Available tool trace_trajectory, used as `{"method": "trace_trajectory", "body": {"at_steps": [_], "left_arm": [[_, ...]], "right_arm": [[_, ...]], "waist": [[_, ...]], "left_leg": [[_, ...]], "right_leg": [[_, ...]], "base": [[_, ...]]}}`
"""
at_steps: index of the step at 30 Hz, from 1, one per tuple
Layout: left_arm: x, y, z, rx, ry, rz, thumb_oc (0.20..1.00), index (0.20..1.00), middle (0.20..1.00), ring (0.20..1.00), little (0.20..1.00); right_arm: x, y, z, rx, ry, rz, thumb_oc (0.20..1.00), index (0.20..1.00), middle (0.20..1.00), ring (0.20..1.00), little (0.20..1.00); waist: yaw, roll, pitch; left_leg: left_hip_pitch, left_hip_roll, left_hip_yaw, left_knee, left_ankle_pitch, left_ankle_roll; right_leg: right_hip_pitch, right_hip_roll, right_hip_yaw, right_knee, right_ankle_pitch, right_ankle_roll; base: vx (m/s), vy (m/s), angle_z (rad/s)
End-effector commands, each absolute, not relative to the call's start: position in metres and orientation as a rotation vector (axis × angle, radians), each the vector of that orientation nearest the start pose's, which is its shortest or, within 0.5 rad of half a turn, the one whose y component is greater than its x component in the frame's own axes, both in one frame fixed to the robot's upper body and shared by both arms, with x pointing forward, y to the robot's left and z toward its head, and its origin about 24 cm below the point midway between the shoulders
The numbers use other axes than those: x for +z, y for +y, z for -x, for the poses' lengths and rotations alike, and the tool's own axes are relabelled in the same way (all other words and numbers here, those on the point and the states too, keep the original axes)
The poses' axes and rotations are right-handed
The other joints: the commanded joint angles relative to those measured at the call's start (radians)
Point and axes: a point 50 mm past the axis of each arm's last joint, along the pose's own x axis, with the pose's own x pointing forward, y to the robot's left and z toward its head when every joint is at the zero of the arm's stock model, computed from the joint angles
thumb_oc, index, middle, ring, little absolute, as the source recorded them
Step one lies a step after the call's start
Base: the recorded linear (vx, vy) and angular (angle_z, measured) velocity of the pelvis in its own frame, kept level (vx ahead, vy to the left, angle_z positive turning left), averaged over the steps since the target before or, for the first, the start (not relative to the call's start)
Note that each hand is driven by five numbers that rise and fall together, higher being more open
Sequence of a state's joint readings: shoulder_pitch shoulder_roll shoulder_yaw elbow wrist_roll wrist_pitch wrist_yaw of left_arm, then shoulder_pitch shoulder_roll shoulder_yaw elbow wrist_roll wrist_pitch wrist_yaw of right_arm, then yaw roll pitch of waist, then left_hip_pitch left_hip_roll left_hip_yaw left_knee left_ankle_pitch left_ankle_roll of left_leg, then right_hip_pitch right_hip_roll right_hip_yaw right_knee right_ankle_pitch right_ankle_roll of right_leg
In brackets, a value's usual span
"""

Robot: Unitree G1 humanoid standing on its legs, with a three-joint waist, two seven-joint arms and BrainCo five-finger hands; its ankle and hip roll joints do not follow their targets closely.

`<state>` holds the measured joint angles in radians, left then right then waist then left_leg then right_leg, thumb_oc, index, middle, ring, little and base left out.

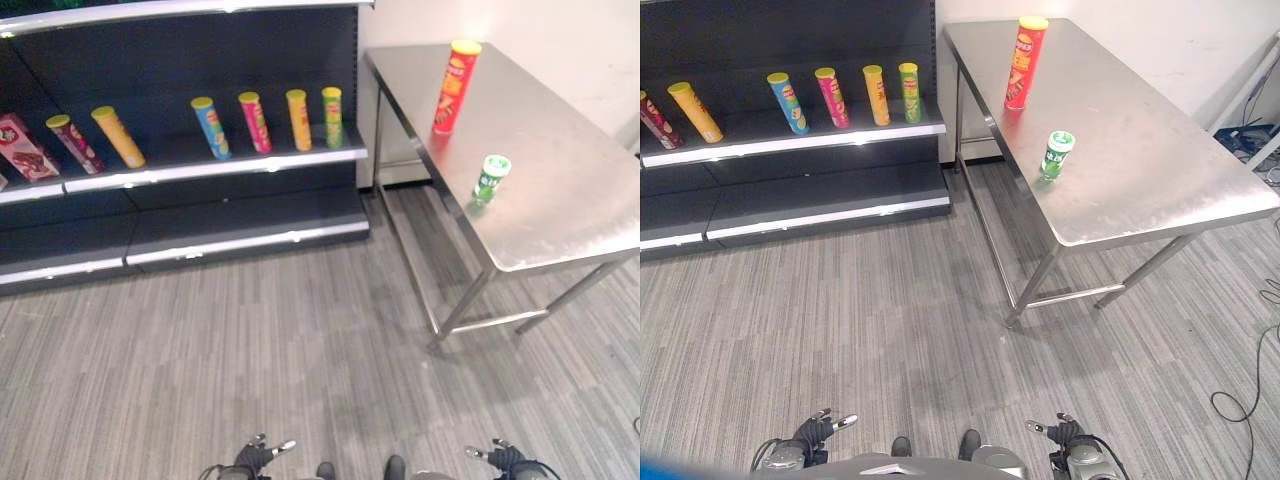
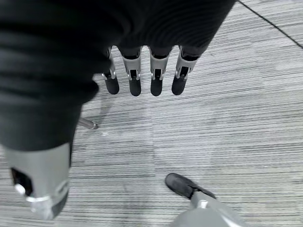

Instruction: Put the goods on the table back onto the shelves and tidy them up.

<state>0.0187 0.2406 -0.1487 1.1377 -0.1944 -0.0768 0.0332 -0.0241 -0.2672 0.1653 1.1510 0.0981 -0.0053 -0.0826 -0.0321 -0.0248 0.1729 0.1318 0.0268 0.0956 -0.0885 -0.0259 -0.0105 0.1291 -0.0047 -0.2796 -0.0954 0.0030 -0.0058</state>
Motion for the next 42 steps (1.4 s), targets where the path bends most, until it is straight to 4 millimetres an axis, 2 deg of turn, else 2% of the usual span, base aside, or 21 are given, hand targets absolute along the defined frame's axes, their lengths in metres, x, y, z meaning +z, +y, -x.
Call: {"method": "trace_trajectory", "body": {"at_steps": [1,13,22,33,35,36,37,40,42], "left_arm": [[-0.146,0.241,-0.125,0.155,1.023,-0.158,1.0,1.0,1.0,1.0,1.0],[-0.148,0.241,-0.122,0.154,1.041,-0.174,1.0,1.0,1.0,1.0,1.0],[-0.147,0.242,-0.124,0.15,1.033,-0.183,1.0,1.0,1.0,1.0,1.0],[-0.142,0.246,-0.134,0.148,0.999,-0.193,1.0,1.0,1.0,1.0,1.0],[-0.141,0.246,-0.134,0.147,0.996,-0.187,1.0,1.0,1.0,1.0,1.0],[-0.142,0.244,-0.134,0.149,0.993,-0.177,1.0,1.0,1.0,1.0,1.0],[-0.141,0.24,-0.137,0.166,0.974,-0.14,1.0,1.0,1.0,1.0,1.0],[-0.142,0.241,-0.134,0.188,0.98,-0.126,1.0,1.0,1.0,1.0,1.0],[-0.142,0.242,-0.133,0.209,0.971,-0.108,1.0,1.0,1.0,1.0,1.0]], "right_arm": [[-0.139,-0.254,-0.142,-0.147,1.042,0.34,1.0,1.0,1.0,1.0,1.0],[-0.138,-0.25,-0.148,-0.099,1.032,0.39,1.0,1.0,1.0,1.0,1.0],[-0.135,-0.249,-0.153,-0.063,1.01,0.438,1.0,1.0,1.0,1.0,1.0],[-0.127,-0.25,-0.167,-0.019,0.952,0.507,1.0,1.0,1.0,1.0,1.0],[-0.127,-0.251,-0.167,-0.019,0.951,0.511,1.0,1.0,1.0,1.0,1.0],[-0.127,-0.251,-0.166,-0.016,0.953,0.512,1.0,1.0,1.0,1.0,1.0],[-0.128,-0.254,-0.163,-0.026,0.97,0.512,1.0,1.0,1.0,1.0,1.0],[-0.128,-0.254,-0.163,-0.024,0.977,0.522,1.0,1.0,1.0,1.0,1.0],[-0.128,-0.253,-0.166,-0.013,0.971,0.539,1.0,1.0,1.0,1.0,1.0]], "waist": [[-0.023,-0.001,-0.004],[-0.009,-0.007,-0.002],[-0.003,-0.019,0.007],[0.013,-0.04,0.041],[0.016,-0.045,0.06],[0.021,-0.046,0.073],[0.034,-0.04,0.109],[0.059,-0.05,0.108],[0.085,-0.039,0.107]], "left_leg": [[0.025,0.091,0.01,0.06,-0.052,-0.095],[0.023,0.092,-0.001,0.064,-0.053,-0.094],[-0.001,0.111,-0.028,0.081,-0.046,-0.103],[-0.105,0.121,-0.088,0.193,-0.044,-0.125],[-0.145,0.113,-0.097,0.296,-0.055,-0.131],[-0.171,0.11,-0.096,0.357,-0.046,-0.133],[-0.271,0.117,-0.096,0.46,0.03,-0.136],[-0.354,0.114,-0.096,0.371,0.035,-0.128],[-0.428,0.128,-0.131,0.246,0.109,-0.133]], "right_leg": [[0.026,-0.104,0.028,0.083,-0.111,0.125],[0.03,-0.102,0.024,0.082,-0.113,0.12],[0.023,-0.077,0.035,0.07,-0.12,0.104],[0.003,-0.044,0.028,0.059,-0.131,0.072],[0.006,-0.04,0.027,0.069,-0.14,0.06],[0.013,-0.042,0.025,0.074,-0.145,0.052],[0.049,-0.038,0.01,0.062,-0.154,0.047],[0.054,-0.045,0.019,0.052,-0.164,0.06],[0.08,-0.033,0.039,0.042,-0.198,0.074]], "base": [[0.0,0.0,0.0],[0.0,0.001,0.04],[-0.02,-0.046,0.01],[-0.05,-0.068,0.14],[-0.04,-0.068,0.07],[0.0,-0.06,0.42],[0.07,-0.034,0.52],[0.18,0.014,0.16],[0.38,0.094,-0.03]]}}
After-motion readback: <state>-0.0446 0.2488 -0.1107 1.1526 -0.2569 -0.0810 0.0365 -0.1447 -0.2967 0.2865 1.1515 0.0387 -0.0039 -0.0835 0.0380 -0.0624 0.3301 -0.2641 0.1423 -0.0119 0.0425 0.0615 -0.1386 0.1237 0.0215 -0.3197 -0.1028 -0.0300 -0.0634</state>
